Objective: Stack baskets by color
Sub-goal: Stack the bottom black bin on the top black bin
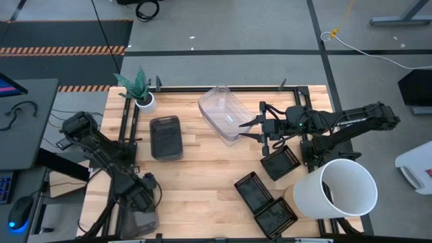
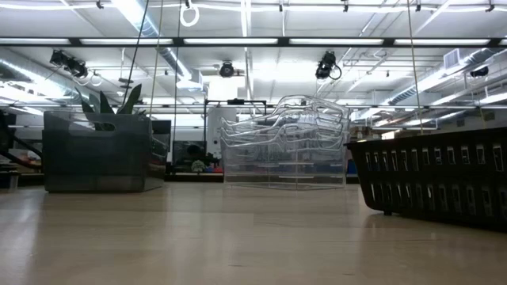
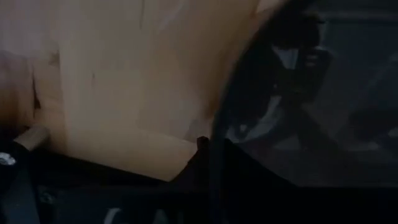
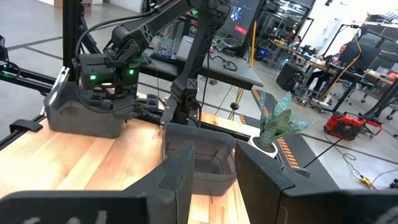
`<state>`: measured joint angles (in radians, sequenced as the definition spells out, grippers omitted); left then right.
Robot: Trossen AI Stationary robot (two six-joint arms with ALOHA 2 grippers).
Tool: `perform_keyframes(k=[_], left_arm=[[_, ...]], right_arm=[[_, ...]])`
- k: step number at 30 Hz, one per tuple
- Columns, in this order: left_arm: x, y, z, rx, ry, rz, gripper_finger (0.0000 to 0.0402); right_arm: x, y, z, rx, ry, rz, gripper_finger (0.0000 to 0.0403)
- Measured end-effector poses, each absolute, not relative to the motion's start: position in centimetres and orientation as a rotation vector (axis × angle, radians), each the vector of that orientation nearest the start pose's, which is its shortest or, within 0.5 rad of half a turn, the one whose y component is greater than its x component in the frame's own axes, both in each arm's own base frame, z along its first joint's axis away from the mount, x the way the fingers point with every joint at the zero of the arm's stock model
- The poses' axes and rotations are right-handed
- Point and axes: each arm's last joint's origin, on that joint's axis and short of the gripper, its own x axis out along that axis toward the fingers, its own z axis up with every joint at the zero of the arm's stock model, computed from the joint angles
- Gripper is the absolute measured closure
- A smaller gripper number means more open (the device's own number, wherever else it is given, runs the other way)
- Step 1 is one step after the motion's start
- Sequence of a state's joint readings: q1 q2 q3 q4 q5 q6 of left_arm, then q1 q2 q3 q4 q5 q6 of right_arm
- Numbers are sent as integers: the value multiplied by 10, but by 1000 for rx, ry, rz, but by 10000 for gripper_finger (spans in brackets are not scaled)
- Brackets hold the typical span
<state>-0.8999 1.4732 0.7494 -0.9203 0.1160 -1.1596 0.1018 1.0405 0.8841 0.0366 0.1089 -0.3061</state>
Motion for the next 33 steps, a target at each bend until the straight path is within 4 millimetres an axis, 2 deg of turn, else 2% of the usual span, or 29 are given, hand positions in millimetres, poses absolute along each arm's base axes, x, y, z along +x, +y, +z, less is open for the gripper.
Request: perform_keyframes(k=[4,18,22,26,30,33], left_arm=[[133,-159,161,-263,1687,207,393],[141,-110,215,-497,1486,151,398],[151,-105,243,-524,1390,118,398],[158,-94,281,-465,1324,134,398],[156,-67,314,-388,1322,260,398],[160,-43,327,-347,1299,305,398]], right_arm=[[233,21,341,-318,120,10,280],[233,21,341,-318,120,10,280],[233,21,341,-320,120,10,280],[233,21,341,-320,120,10,280],[233,21,341,-321,118,10,280],[233,21,342,-320,106,8,280]])
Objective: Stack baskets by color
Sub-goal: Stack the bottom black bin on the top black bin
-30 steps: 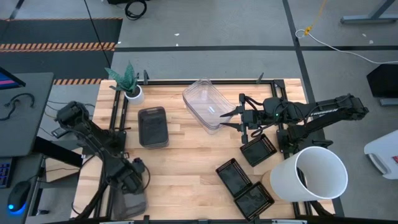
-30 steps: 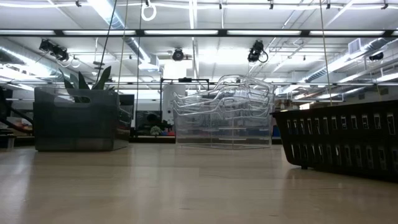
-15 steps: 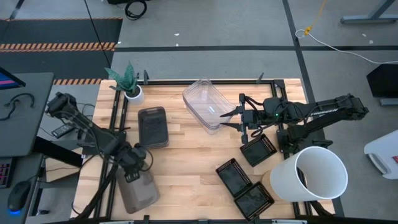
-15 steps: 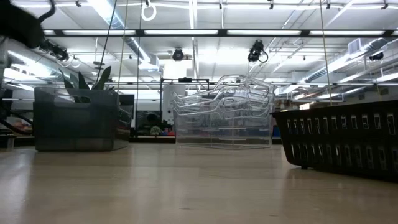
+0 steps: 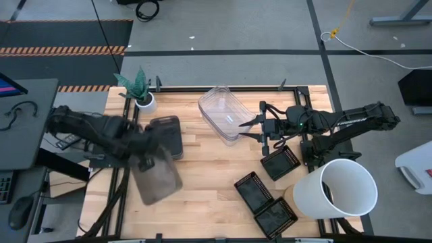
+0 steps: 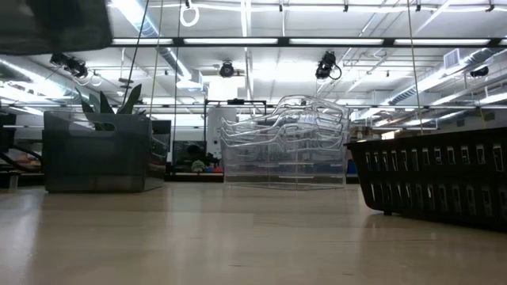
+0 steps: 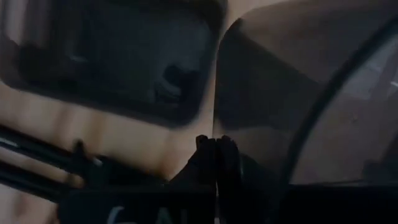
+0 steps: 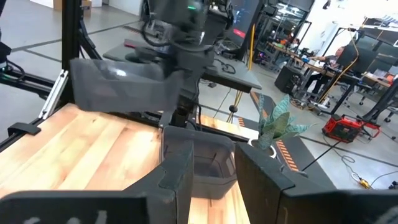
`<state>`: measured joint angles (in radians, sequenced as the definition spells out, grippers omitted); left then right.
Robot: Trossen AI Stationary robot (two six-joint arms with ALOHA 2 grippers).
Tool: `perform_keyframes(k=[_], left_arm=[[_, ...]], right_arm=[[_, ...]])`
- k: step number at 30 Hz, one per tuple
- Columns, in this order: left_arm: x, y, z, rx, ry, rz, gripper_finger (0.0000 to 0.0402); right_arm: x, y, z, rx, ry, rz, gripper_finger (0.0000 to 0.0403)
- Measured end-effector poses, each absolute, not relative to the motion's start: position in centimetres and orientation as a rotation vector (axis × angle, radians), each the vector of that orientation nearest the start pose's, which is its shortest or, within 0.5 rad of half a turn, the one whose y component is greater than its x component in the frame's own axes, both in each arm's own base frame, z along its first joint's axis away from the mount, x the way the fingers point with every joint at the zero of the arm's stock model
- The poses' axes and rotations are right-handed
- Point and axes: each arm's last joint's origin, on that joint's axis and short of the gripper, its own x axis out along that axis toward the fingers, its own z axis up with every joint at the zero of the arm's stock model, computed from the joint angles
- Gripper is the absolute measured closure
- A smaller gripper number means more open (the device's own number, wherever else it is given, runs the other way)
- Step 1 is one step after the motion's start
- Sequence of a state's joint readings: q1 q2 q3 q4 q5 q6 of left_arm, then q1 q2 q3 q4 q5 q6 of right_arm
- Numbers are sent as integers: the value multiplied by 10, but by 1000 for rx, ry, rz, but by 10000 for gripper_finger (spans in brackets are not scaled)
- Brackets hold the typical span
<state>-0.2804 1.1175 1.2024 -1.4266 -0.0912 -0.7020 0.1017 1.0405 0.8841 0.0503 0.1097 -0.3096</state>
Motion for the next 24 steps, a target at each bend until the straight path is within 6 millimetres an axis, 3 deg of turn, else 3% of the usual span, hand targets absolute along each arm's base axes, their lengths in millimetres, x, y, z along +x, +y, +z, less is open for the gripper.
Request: perform_keyframes(k=[12,19,24], left_arm=[[173,71,324,-310,1256,405,398],[177,116,330,-333,1275,477,398],[183,136,340,-185,1367,500,398]], right_arm=[[233,19,342,-326,106,3,280],[235,14,341,-321,119,-20,280],[237,13,338,-317,129,-18,280]])
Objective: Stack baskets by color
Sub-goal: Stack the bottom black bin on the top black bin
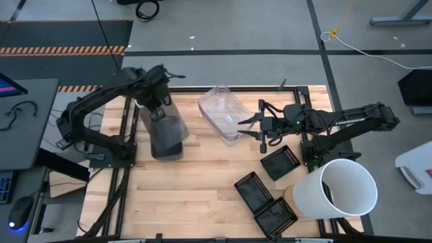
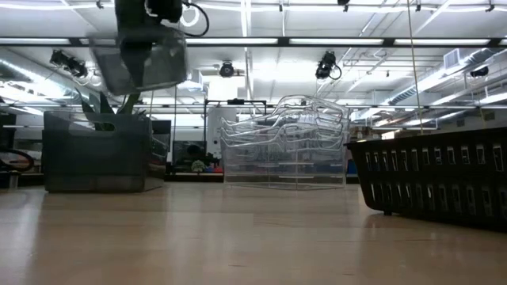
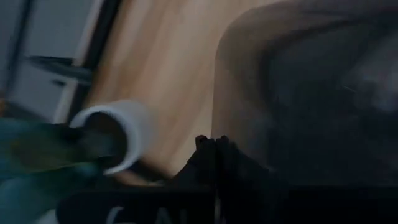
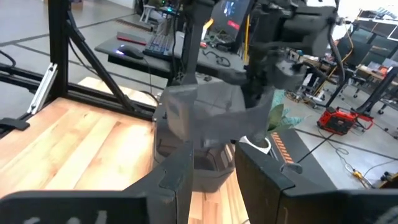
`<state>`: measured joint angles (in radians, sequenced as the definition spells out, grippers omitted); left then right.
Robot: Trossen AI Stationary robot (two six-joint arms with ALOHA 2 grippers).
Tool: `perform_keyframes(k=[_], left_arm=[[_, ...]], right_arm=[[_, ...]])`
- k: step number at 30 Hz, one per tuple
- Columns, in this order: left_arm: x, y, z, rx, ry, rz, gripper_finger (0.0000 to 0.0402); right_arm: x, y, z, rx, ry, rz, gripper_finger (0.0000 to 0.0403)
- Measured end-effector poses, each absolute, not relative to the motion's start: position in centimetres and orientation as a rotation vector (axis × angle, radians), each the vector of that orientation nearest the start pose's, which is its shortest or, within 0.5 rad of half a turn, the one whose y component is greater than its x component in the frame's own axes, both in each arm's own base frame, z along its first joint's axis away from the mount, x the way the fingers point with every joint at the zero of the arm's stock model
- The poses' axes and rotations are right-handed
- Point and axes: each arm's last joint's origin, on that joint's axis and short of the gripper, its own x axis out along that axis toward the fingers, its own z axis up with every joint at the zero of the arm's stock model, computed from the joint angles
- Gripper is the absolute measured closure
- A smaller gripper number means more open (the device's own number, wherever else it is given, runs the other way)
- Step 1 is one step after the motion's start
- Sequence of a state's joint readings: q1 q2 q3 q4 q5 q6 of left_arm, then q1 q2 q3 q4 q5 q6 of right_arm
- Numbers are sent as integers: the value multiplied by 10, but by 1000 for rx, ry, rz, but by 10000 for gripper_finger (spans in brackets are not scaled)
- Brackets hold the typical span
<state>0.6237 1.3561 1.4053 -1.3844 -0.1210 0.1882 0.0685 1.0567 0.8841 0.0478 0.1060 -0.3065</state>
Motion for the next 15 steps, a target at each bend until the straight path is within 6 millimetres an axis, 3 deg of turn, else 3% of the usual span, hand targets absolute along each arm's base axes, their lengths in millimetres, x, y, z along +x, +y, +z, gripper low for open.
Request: perform_keyframes(k=[9,15], left_arm=[[182,152,331,62,1503,391,398],[187,148,314,72,1517,300,398]], right_arm=[[238,14,336,-299,148,-11,280],[238,14,334,-279,166,-8,280]])
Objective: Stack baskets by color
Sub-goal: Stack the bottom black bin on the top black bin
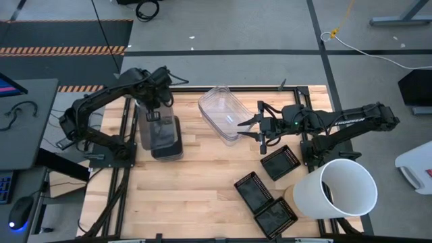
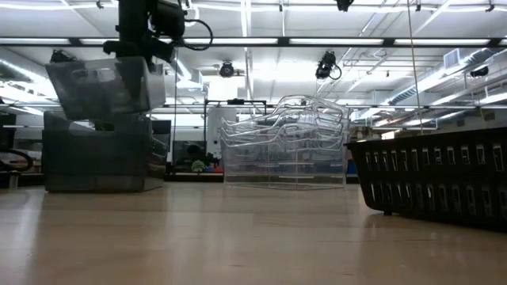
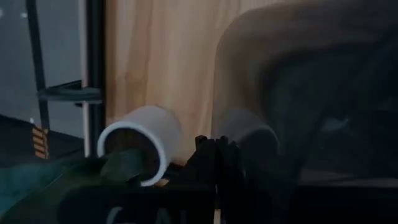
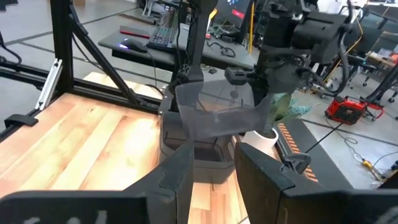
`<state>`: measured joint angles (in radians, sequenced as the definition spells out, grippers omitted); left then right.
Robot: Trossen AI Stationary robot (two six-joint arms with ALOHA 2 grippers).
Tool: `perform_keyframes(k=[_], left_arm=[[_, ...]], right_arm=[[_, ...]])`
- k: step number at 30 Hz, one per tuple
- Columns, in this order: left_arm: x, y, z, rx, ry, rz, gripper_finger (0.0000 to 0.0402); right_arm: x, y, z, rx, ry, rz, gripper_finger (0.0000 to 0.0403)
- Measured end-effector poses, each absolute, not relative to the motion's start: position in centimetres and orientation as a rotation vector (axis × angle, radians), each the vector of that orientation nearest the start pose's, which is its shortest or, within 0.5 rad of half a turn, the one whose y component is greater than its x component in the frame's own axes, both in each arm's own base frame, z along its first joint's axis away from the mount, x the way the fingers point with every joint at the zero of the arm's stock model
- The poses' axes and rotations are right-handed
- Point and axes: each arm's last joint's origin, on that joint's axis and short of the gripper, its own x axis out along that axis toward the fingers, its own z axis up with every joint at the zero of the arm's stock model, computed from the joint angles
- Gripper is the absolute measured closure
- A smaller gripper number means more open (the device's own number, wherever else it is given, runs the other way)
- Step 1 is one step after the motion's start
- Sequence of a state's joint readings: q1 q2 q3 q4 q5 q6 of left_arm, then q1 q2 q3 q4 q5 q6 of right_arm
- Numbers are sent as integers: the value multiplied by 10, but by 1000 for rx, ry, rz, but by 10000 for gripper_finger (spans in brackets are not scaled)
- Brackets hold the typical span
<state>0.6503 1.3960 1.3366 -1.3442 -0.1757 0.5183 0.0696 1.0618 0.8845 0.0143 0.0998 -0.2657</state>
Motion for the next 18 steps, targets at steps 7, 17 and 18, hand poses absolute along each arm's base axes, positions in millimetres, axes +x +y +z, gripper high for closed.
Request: perform_keyframes(k=[7,17,18], left_arm=[[196,140,293,66,1505,263,398],[202,129,291,-25,1476,244,398],[204,127,290,-35,1478,241,398]], right_arm=[[238,14,335,-273,157,5,280],[238,14,336,-283,148,6,280],[238,14,336,-283,148,6,280]])
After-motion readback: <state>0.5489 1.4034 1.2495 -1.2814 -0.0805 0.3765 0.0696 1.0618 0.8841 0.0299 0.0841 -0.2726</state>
